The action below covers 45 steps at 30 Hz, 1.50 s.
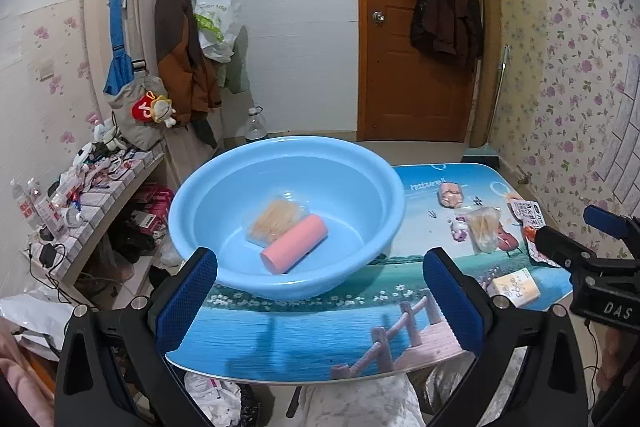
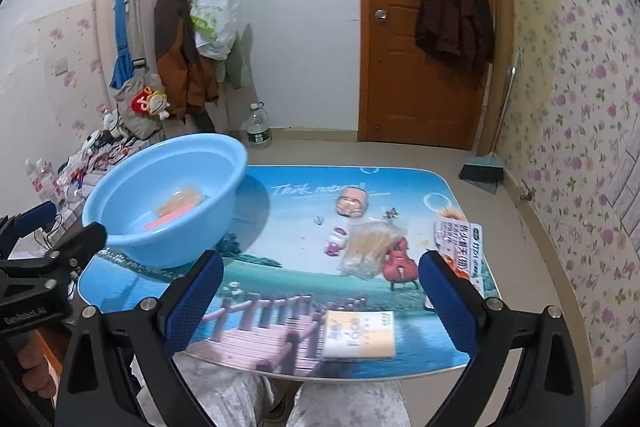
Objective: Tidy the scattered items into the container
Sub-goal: 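Withdraw both grippers from the basin back toward the table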
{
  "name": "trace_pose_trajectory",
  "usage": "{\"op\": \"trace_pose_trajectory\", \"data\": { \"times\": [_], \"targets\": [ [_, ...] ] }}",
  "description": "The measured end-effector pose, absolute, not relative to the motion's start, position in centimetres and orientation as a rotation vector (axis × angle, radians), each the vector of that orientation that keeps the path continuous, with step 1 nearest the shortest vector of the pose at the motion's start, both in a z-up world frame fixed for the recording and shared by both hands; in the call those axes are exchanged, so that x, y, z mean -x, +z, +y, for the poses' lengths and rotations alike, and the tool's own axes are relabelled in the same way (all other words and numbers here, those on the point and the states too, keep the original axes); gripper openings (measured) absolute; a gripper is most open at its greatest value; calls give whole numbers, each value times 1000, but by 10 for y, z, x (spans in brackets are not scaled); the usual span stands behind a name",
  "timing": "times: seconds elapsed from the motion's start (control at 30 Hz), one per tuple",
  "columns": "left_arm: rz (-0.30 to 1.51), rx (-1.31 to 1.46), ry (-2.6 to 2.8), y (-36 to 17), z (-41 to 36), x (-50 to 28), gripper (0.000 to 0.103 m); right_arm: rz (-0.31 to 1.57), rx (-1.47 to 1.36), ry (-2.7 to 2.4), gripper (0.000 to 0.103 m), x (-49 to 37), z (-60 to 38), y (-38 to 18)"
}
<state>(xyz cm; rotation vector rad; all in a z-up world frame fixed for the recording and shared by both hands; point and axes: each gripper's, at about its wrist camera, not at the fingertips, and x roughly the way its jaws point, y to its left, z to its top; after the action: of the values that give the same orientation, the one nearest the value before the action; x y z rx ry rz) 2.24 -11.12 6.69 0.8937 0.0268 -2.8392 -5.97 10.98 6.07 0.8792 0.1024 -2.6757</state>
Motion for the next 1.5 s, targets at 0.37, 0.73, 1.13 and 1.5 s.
{"op": "trace_pose_trajectory", "data": {
  "times": [0.37, 0.73, 1.13, 1.5],
  "targets": [
    [8, -955, -2871, 56, -90, -12, 103, 52, -1009, -2728, 99, 68, 160, 21],
    [-28, -1016, -2910, 43, -66, -5, 103, 68, -1057, -2697, 99, 65, 164, -7],
    [-21, -1039, -2908, 37, -65, -1, 103, 130, -1066, -2663, 99, 73, 137, -28],
    [17, -1062, -2902, 31, -69, 7, 103, 117, -1126, -2695, 99, 89, 142, -43]
  ]
}}
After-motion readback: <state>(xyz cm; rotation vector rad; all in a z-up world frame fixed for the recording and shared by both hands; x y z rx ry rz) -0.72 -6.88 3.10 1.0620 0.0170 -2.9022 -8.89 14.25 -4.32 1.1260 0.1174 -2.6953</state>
